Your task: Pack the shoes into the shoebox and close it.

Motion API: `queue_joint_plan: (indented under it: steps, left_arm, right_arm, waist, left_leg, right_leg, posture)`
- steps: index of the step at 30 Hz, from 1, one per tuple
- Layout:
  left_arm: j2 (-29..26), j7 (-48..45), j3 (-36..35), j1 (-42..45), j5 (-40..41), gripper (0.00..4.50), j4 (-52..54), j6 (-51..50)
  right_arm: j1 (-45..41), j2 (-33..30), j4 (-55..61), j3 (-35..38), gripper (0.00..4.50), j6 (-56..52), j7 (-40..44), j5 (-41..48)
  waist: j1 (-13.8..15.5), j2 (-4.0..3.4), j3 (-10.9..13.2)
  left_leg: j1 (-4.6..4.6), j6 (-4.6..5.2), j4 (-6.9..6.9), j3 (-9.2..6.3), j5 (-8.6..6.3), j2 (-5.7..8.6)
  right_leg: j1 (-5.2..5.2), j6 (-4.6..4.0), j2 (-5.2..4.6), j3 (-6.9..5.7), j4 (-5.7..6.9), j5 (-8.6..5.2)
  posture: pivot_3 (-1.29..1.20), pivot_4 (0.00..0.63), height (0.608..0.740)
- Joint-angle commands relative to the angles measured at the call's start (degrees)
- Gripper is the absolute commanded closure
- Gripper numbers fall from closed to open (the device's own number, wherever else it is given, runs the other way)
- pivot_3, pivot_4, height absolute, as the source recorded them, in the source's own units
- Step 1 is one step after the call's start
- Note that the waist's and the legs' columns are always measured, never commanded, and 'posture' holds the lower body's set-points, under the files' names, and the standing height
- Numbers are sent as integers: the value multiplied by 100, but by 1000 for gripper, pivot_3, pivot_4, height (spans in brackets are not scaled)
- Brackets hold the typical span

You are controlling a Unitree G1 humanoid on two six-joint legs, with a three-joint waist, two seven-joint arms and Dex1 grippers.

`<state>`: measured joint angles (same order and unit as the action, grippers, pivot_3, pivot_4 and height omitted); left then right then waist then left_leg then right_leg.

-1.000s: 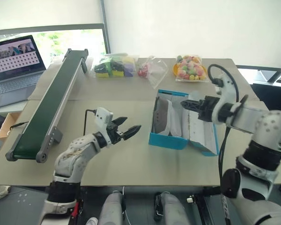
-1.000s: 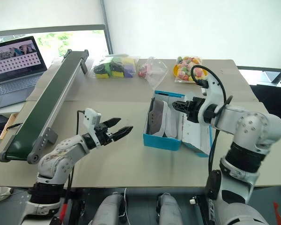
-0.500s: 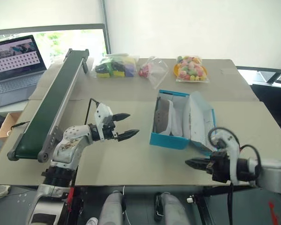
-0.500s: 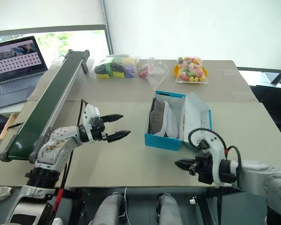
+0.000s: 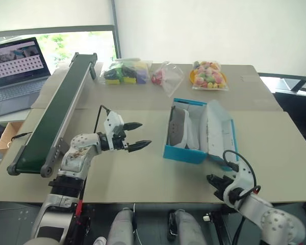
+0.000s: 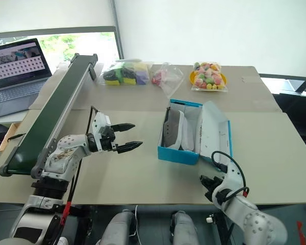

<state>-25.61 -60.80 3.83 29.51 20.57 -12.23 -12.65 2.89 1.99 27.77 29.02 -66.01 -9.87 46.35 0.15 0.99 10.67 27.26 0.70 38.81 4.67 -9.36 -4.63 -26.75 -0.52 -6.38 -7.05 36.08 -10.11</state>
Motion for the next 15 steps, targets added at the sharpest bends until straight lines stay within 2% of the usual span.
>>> queue_joint_plan:
  steps: [1, 8, 15]
  left_arm:
    - [-15, -27, -50, 108, 18, 0, 132, 35]
    - [-5, 4, -54, 99, 8, 0, 201, -18]
    - [-56, -14, -83, 103, 27, 0, 258, -70]
  right_arm:
    - [-313, 385, -334, 391, 4490, 880, -119, 218]
    - [-1111, 626, -1233, 894, 4490, 2218, -521, 624]
    - [-1393, 714, -1531, 741, 4490, 2961, -810, 829]
  waist:
    - [-12, -3, 1]
    - [-11, -7, 2]
    - [-13, -8, 2]
  left_leg:
    - [0, -1, 0, 1, 0, -3]
    - [2, 1, -1, 5, 1, 8]
    - [5, 42, -8, 25, 25, 16]
  right_leg:
    - [-1, 0, -1, -1, -3, 0]
    - [-7, -1, -2, 8, 8, 1]
    - [-13, 21, 9, 14, 30, 14]
  posture:
    - [0, 150, 681]
    - [0, 150, 681]
    - [0, 150, 681]
